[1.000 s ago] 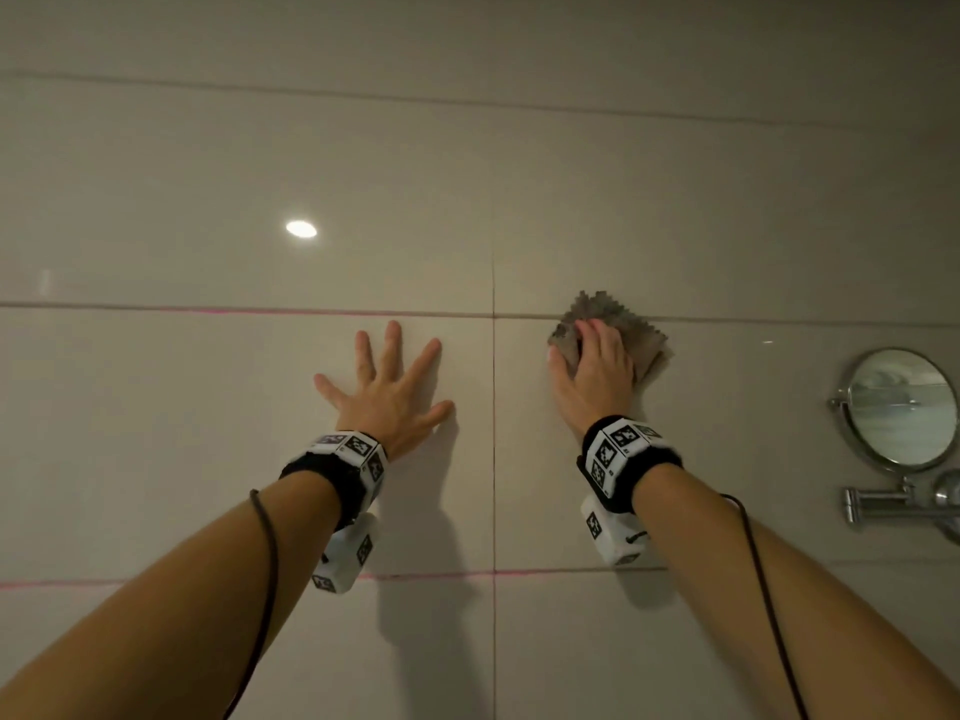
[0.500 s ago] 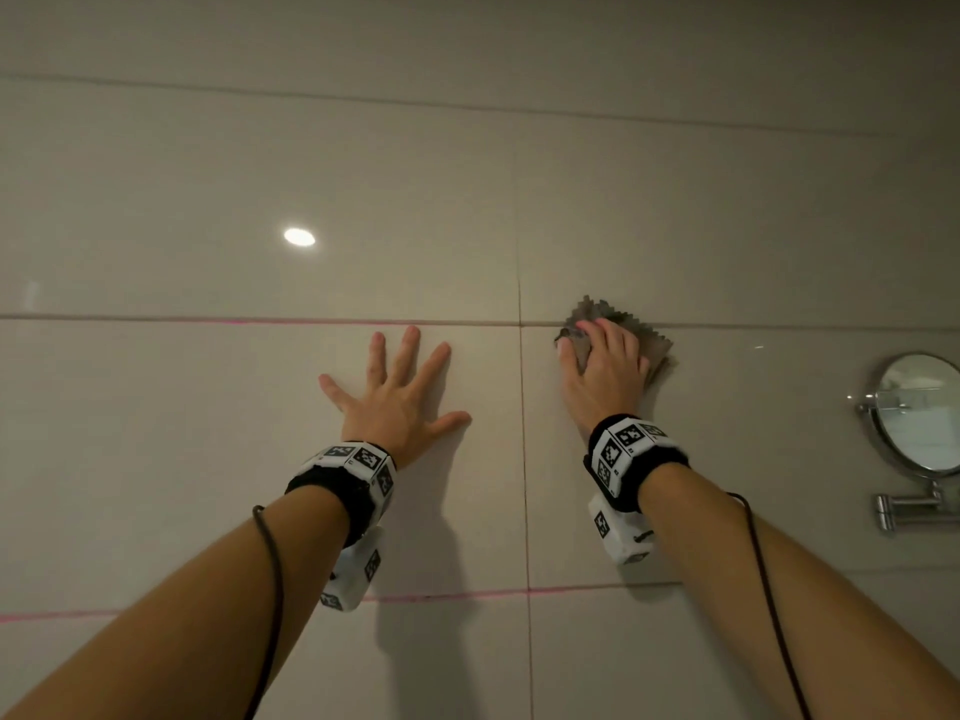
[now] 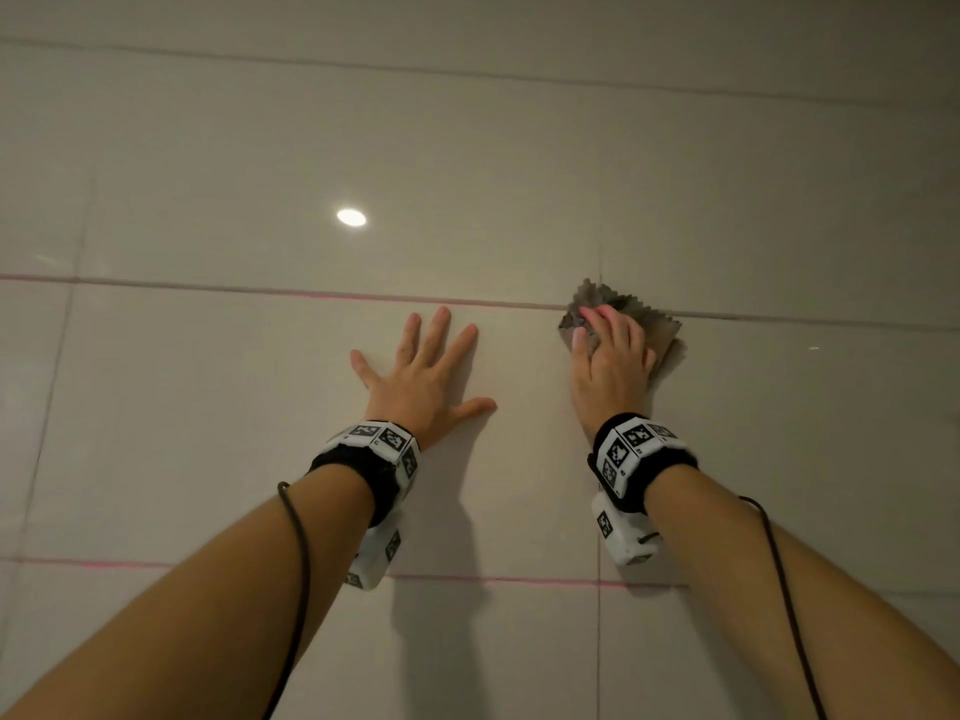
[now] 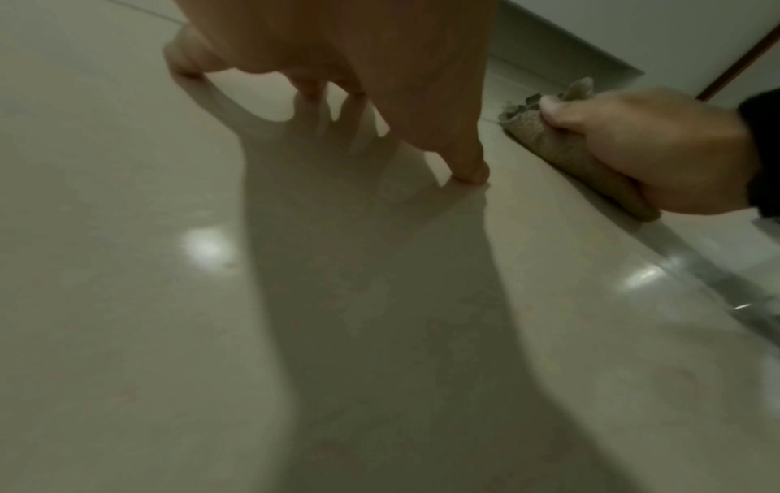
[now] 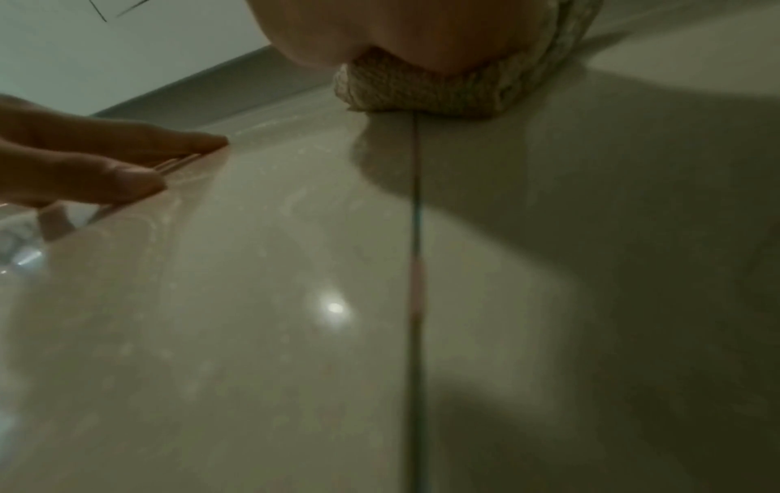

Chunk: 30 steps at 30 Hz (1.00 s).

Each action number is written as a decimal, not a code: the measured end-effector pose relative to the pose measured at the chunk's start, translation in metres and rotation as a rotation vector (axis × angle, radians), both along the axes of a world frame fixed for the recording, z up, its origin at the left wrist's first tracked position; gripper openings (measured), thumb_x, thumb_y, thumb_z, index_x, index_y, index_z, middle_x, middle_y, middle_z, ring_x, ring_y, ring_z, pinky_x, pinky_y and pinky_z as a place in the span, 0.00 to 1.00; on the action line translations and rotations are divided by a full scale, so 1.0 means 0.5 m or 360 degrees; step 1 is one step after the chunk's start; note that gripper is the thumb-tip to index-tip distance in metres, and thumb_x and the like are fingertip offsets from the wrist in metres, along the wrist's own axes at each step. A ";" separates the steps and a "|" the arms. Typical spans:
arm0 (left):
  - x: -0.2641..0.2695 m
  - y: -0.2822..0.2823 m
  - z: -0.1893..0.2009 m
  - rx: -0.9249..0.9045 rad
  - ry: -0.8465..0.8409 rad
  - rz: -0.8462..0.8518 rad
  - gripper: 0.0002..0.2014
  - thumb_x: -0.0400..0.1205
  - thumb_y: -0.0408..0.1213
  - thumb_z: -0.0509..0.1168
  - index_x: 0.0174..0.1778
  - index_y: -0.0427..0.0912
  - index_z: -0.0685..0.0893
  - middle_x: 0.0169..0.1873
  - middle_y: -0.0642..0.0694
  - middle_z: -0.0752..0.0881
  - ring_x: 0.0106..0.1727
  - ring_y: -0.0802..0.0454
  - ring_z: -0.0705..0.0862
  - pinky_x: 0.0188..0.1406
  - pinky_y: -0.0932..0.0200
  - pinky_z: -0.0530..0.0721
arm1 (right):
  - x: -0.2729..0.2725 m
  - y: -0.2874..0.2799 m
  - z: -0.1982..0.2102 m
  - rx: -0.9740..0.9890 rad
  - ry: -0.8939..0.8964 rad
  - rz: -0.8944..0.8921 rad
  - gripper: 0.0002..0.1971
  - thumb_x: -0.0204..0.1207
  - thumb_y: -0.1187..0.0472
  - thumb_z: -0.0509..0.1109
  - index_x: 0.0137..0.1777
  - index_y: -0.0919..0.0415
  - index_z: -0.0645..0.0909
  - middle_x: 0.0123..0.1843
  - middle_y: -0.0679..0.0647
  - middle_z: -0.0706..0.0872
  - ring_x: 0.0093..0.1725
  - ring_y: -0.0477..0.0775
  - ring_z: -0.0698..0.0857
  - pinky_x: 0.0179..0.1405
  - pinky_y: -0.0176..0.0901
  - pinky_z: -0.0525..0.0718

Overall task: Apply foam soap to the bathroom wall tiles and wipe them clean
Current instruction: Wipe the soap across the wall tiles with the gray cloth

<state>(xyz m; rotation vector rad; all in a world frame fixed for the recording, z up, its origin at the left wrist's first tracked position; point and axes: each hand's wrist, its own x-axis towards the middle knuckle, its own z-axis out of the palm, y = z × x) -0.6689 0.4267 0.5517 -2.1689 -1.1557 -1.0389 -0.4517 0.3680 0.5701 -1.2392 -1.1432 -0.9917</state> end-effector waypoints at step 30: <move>-0.200 0.107 -0.020 0.0222 0.0083 -0.0001 0.46 0.75 0.81 0.44 0.84 0.68 0.34 0.87 0.55 0.30 0.88 0.46 0.31 0.72 0.10 0.46 | -0.190 0.083 0.010 0.0018 -0.0178 -0.0215 0.31 0.79 0.37 0.56 0.71 0.59 0.79 0.73 0.58 0.78 0.75 0.60 0.70 0.72 0.59 0.65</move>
